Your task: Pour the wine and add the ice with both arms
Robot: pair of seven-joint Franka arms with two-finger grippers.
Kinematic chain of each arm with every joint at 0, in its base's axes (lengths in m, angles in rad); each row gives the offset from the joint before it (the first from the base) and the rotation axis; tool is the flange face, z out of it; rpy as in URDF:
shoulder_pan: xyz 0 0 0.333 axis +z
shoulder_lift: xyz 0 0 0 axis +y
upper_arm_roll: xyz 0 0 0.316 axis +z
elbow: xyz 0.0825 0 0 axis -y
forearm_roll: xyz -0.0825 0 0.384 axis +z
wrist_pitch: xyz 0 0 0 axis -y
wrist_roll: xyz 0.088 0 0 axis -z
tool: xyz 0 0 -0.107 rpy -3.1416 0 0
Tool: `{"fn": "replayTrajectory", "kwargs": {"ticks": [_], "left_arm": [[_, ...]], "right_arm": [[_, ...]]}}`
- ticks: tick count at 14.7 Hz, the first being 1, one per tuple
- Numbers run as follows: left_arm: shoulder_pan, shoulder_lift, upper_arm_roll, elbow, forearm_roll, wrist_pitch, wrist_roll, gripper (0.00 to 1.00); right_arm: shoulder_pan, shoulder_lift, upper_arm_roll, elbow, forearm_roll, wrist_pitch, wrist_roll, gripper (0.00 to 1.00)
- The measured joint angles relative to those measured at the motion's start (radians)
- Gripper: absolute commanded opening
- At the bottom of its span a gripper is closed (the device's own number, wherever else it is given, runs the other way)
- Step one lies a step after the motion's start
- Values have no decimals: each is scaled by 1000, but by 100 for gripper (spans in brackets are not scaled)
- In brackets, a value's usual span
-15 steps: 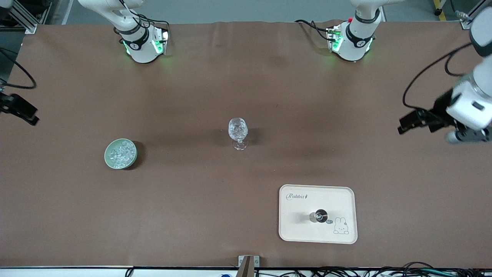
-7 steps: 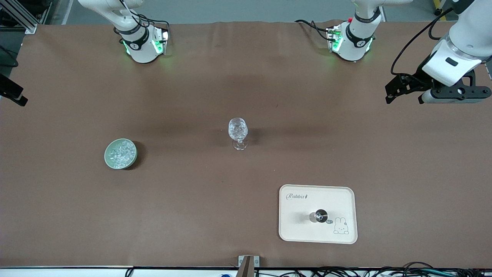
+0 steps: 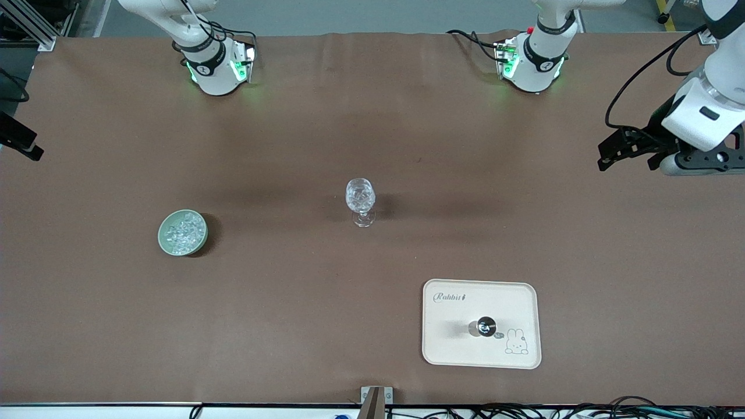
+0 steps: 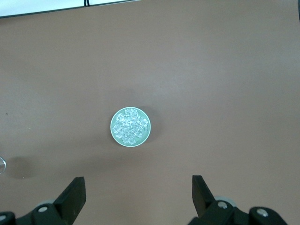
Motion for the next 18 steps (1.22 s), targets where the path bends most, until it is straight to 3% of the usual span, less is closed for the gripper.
{"fn": "replayTrajectory", "kwargs": {"ticks": [5,13,18], "left_arm": [[-46,62,28,32,13,0,0,100],[-50,63,24,43,13,-3,0,100],[-48,61,26,106,14,-66,0,100]], "right_arm": [[0,0,0,0,9,11,0,100],[0,0,0,0,30,15,0,100],[0,0,0,-1,30,15,-1,100]]}}
